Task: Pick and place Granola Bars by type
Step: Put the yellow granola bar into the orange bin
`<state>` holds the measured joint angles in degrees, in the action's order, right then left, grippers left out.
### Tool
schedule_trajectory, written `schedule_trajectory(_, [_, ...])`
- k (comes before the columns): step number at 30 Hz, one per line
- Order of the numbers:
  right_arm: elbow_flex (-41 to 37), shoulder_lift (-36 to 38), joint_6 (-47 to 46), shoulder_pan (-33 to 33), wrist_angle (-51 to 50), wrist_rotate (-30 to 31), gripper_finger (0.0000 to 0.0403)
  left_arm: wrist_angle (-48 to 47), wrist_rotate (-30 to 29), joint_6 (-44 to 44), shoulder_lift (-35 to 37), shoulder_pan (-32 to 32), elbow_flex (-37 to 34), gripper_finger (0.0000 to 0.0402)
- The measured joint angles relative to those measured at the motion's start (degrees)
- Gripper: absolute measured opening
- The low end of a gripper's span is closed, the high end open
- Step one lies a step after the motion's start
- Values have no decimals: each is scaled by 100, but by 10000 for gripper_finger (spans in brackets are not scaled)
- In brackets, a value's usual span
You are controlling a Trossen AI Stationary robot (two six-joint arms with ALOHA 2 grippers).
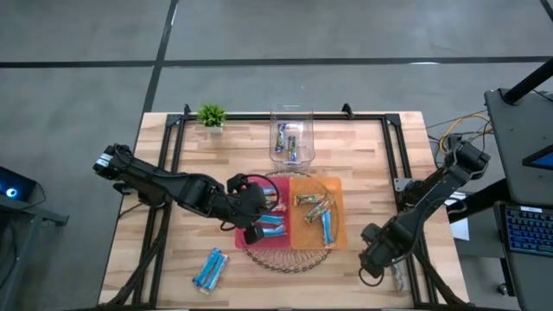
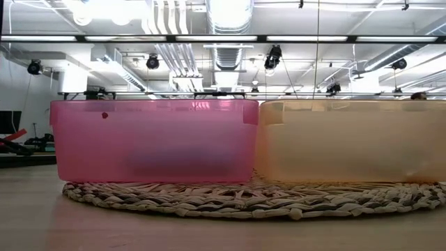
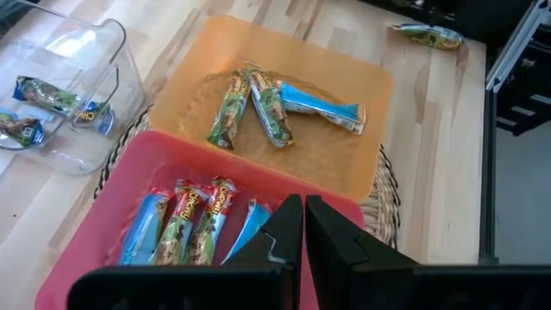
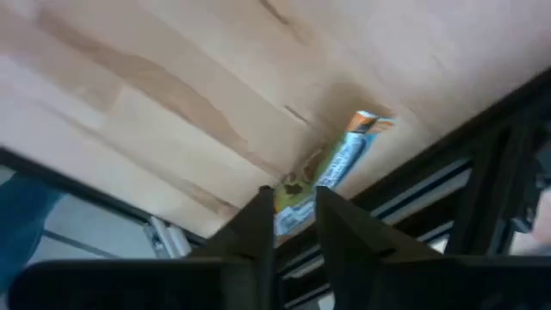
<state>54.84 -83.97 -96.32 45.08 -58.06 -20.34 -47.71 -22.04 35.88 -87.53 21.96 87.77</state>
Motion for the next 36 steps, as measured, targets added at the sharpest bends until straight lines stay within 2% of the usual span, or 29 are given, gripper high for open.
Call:
schedule_trajectory(4, [-278, -1, -399, -98, -3, -345, 140, 15, 0, -13, 0, 0, 2, 0])
schedule_trajectory(9, [-550, -15, -557, -88, 109, -464, 203, 15, -2, -45, 0, -2, 2, 0])
schedule_trajectory(16, [-993, -14, -772, -101, 1035, -555, 257, 13, -6, -46, 0, -2, 3, 0])
schedule_trajectory(22, [-1050, -16, -852, -100, 945, -620, 267, 13, -6, -41, 0, -2, 4, 0])
schedule_trajectory(36, [-1231, -176, -788, -70, 1098, -721, 246, 13, -9, -39, 0, -3, 5, 0])
